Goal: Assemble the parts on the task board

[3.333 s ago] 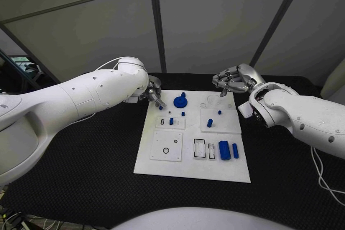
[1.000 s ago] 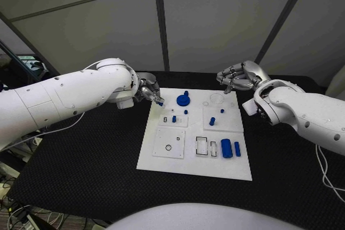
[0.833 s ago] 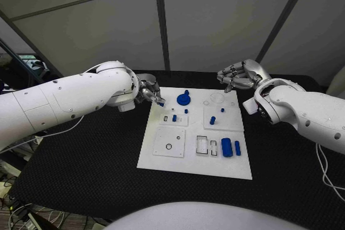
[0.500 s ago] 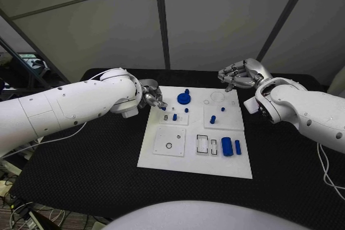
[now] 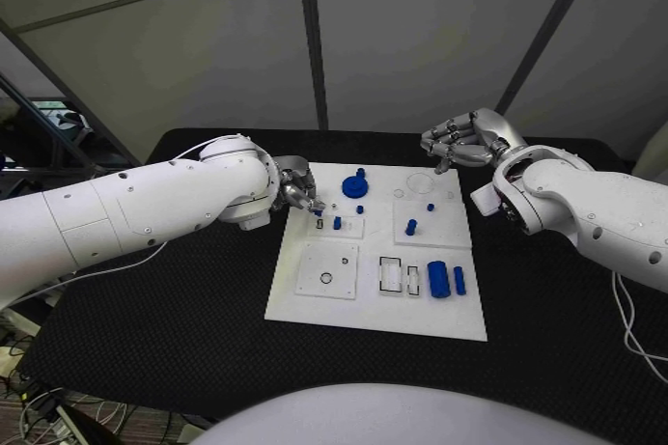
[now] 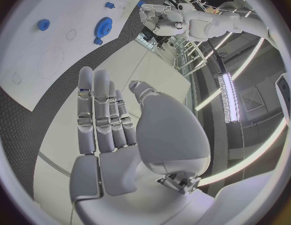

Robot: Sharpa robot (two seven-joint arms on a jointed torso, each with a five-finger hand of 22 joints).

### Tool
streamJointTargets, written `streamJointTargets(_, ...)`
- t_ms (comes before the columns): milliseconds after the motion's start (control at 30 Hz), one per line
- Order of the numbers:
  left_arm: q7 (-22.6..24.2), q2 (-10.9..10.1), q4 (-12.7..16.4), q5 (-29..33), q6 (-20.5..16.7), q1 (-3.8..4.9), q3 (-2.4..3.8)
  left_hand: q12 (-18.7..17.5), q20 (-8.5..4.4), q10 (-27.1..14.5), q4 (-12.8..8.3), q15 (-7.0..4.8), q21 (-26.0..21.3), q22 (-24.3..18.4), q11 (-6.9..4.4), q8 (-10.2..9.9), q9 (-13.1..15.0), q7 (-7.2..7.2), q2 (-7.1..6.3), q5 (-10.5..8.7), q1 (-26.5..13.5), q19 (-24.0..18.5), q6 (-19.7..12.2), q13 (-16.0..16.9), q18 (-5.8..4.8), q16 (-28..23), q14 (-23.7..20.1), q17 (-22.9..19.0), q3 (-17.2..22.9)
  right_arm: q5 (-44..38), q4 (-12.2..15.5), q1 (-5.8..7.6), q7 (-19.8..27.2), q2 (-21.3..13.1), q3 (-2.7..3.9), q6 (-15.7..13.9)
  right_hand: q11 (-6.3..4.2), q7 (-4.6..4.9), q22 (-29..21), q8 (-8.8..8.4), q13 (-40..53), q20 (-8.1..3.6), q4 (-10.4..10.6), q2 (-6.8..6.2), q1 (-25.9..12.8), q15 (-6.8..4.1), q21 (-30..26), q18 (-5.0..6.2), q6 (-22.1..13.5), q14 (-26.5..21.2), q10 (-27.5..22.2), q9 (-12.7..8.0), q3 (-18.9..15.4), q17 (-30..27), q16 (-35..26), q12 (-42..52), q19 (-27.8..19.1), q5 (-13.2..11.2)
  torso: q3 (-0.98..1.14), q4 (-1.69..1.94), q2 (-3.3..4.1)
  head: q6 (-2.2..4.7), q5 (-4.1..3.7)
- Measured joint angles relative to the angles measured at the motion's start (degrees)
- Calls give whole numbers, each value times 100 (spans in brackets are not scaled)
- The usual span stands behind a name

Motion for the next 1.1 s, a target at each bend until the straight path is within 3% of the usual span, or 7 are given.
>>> streamJointTargets(1100,-71,165,-143,-221,295,-94,-20,0,0,50,-45,1,0,0,-31,-11,15,-20,-68,3,-69,0,21,-2,0,0,0,0,78,0,10,0,0,5,0,0,0,0,1,0,1,0,0,0,0,0,0,0,0,0,0,0,0,-1,0,0,0,0,-5,5,-2,-41,-20)
